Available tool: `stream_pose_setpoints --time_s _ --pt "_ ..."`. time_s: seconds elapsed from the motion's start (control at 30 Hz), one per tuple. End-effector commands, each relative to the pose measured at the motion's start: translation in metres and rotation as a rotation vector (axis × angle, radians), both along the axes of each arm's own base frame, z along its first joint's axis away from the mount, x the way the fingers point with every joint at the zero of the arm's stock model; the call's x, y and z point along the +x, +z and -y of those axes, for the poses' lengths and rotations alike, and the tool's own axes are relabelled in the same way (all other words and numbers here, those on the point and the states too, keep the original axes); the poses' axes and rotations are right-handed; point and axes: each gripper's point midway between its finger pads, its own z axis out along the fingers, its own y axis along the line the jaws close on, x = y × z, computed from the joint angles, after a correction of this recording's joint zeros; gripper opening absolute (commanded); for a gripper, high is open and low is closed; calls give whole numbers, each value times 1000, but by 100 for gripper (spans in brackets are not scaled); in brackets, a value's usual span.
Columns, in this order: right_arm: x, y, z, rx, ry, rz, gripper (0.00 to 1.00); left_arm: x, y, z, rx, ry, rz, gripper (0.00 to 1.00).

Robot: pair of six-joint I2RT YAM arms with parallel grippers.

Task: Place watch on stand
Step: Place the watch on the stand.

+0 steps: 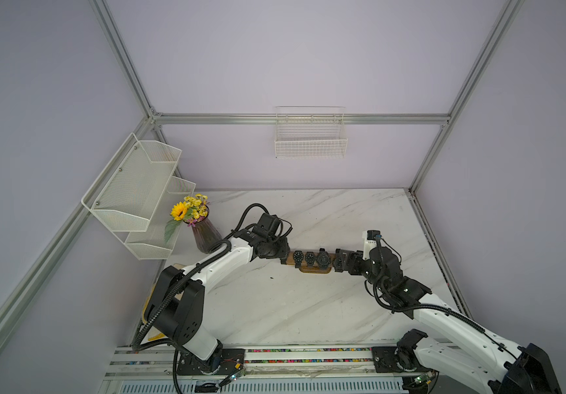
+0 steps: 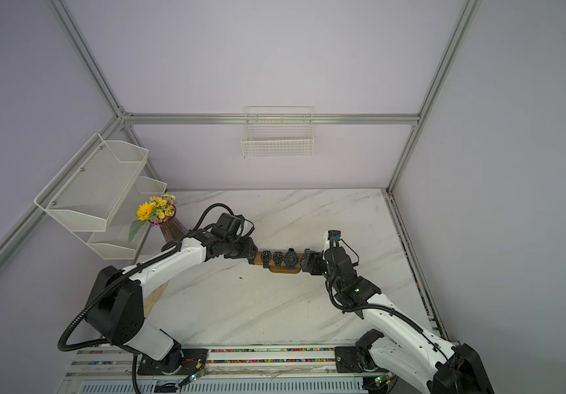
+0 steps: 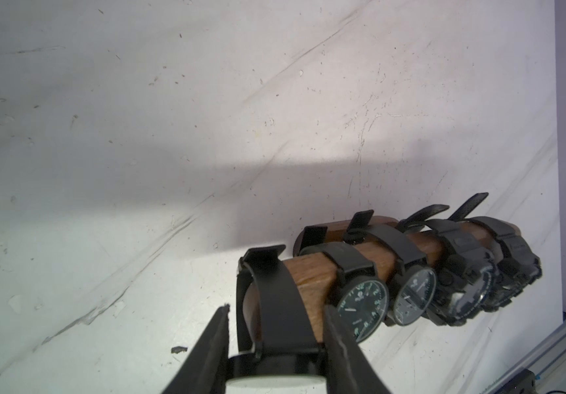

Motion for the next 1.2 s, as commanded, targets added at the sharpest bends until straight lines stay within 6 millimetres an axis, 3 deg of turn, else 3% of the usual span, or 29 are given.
stream_pose_setpoints --time_s 0.0,0.63,0.8,0.97,1.17 --pt "-3 -10 2 7 -10 -36 72 5 34 17 -97 -48 48 11" --pt "-2 -6 4 -10 -12 -21 74 -13 8 24 -9 -26 -44 13" --pt "-2 -8 4 -13 -14 -26 75 -14 6 30 -12 -39 -49 20" --pt "-3 -7 5 -11 -11 -21 75 -15 7 32 -19 -38 -53 34" --pt "-3 -9 5 -14 -8 -24 75 -16 14 32 -30 -39 -39 44"
